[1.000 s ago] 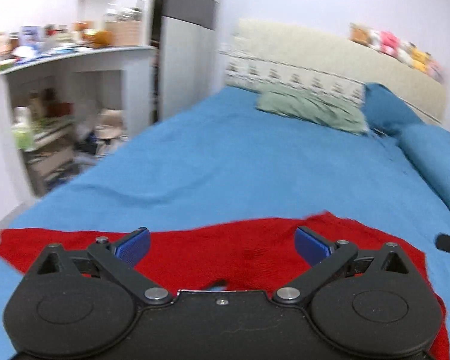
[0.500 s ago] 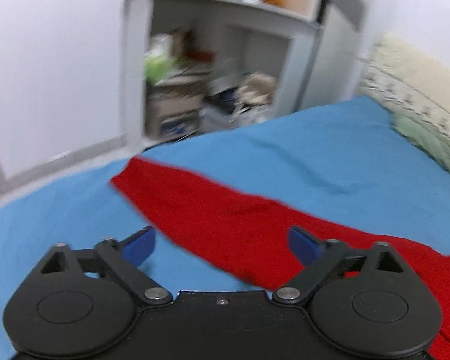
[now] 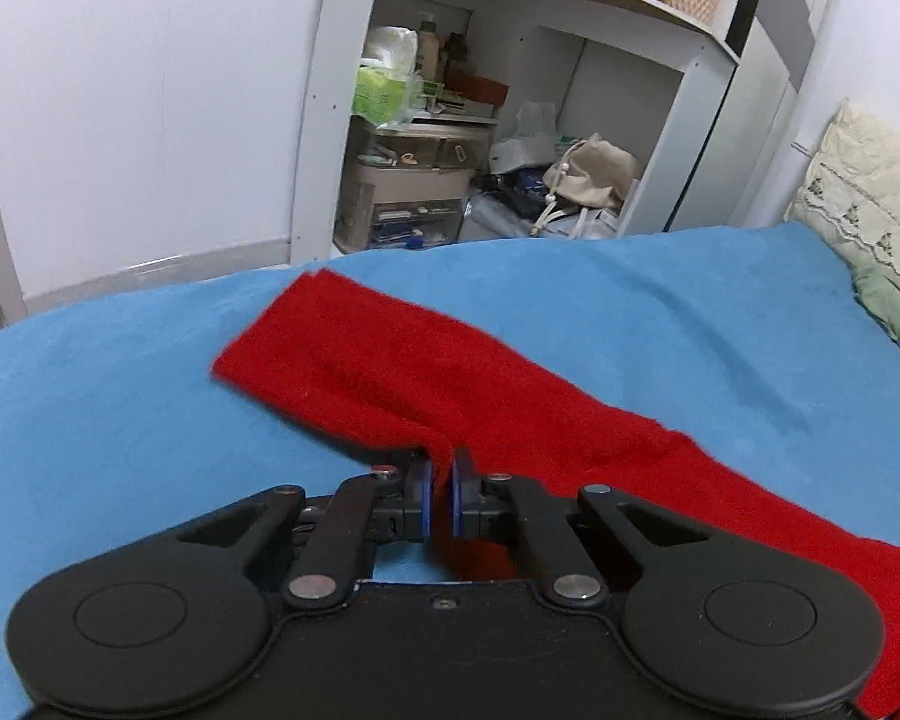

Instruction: Fold small clothes

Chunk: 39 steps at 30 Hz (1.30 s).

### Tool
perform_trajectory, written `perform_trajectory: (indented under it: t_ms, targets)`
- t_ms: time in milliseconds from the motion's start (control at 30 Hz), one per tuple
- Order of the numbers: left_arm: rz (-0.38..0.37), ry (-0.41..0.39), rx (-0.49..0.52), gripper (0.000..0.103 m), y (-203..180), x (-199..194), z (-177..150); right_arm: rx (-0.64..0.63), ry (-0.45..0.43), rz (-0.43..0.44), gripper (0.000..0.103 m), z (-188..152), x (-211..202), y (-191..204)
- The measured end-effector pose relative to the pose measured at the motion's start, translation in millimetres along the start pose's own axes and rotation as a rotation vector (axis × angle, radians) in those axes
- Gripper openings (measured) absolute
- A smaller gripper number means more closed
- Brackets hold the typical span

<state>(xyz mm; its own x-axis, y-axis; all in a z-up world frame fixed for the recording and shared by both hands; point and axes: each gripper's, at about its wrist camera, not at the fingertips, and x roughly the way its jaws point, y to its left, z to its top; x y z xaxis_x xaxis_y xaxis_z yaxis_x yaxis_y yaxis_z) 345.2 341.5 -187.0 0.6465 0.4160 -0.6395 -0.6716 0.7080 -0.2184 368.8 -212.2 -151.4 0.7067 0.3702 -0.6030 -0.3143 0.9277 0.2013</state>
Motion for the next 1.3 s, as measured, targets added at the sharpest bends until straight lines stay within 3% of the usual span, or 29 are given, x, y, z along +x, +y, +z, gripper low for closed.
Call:
perform_trajectory:
  t_ms: [67,167,300,400,567,700,767,833,933,1033,1100,1133,1167,1300]
  targets:
    - [0.004,-0.047,0.056,0.005,-11.3,-11.6,3.4,0.002,-0.001,-0.002,0.103,-0.6,-0.3,-1.4]
    - [-0.055,-0.123,0.129,0.005,-40.1,-36.4,11.1,0.002,-0.011,-0.026,0.103,0.4,-4.1,-3.0]
    - [-0.225,-0.211,0.229,0.005,-104.9,-81.8,21.6,0.011,-0.047,-0.060,0.103,6.4,-16.9,-8.2]
    - [-0.392,-0.247,0.372,0.005,-179.1,-119.4,14.6,0.017,-0.082,-0.107,0.103,13.1,-29.2,-15.4]
    - [-0.669,-0.144,0.561,0.006,-292.1,-149.3,-43.9,0.066,-0.114,-0.187,0.103,22.0,-49.3,-35.3]
    - [-0.759,-0.032,0.716,0.005,-346.8,-143.1,-127.6,0.111,-0.118,-0.248,0.103,18.5,-57.4,-52.8]
    - [-0.773,0.079,0.777,0.005,-363.2,-128.6,-173.1,0.135,-0.101,-0.270,0.103,13.6,-55.7,-62.3]
    - [-0.769,0.141,0.818,0.005,-366.5,-119.3,-207.2,0.169,-0.076,-0.279,0.103,8.6,-52.2,-72.9]
    - [-0.750,0.142,0.862,0.007,-360.0,-116.4,-236.8,0.209,-0.046,-0.273,0.103,0.7,-45.3,-83.3]
    - [-0.783,0.149,0.845,0.023,-347.9,-121.6,-227.9,0.219,-0.039,-0.253,0.103,-1.6,-38.7,-86.2]
    - [-0.796,0.139,0.826,0.063,-334.7,-127.8,-216.7,0.198,-0.041,-0.240,0.103,1.0,-32.7,-83.9]
    - [-0.789,0.117,0.819,0.070,-324.6,-133.0,-211.2,0.187,-0.042,-0.227,0.103,2.8,-29.4,-82.9]
    - [-0.777,0.094,0.815,0.075,-317.8,-139.4,-207.6,0.170,-0.044,-0.210,0.103,5.2,-25.6,-80.1]
    - [-0.685,0.036,0.794,0.075,-279.6,-142.9,-186.7,0.005,-0.024,-0.131,0.103,17.7,2.4,-55.5]
